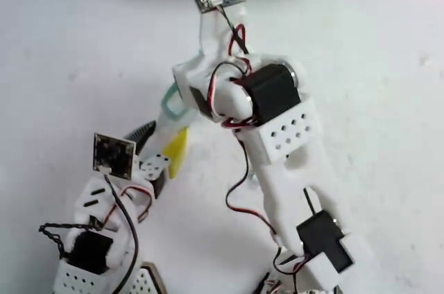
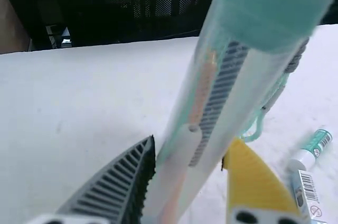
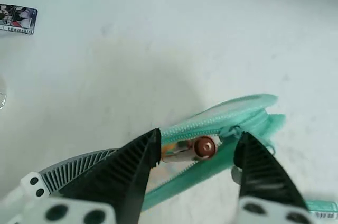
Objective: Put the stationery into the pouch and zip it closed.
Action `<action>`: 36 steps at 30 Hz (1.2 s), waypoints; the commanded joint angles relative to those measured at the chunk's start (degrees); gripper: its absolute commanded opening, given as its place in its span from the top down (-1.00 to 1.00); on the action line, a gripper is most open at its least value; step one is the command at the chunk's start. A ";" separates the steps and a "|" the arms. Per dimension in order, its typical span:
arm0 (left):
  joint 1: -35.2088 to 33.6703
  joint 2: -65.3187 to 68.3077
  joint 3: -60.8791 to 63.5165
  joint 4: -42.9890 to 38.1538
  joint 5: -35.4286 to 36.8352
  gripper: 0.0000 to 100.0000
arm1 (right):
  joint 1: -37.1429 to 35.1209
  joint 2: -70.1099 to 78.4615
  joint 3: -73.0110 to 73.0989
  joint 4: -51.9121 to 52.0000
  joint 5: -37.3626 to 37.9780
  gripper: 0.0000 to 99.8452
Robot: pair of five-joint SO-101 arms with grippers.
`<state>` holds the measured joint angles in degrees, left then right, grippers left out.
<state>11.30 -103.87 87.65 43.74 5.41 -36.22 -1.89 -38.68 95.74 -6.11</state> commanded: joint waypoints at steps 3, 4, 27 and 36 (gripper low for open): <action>-0.57 -0.57 -0.26 -1.49 0.70 0.55 | 0.04 -3.30 -8.26 2.51 3.96 0.55; -0.57 -0.57 -0.26 -1.49 0.70 0.55 | 0.04 -4.44 -8.35 2.42 5.98 0.55; -0.57 -0.57 -0.26 -1.49 0.70 0.54 | -0.40 0.92 2.64 2.07 11.25 0.97; -0.57 -0.57 -0.26 -1.49 0.70 0.55 | 5.67 -6.73 -3.16 -2.15 11.34 0.97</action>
<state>11.30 -103.87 87.65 43.74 5.58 -32.62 -7.08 -40.97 95.82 4.09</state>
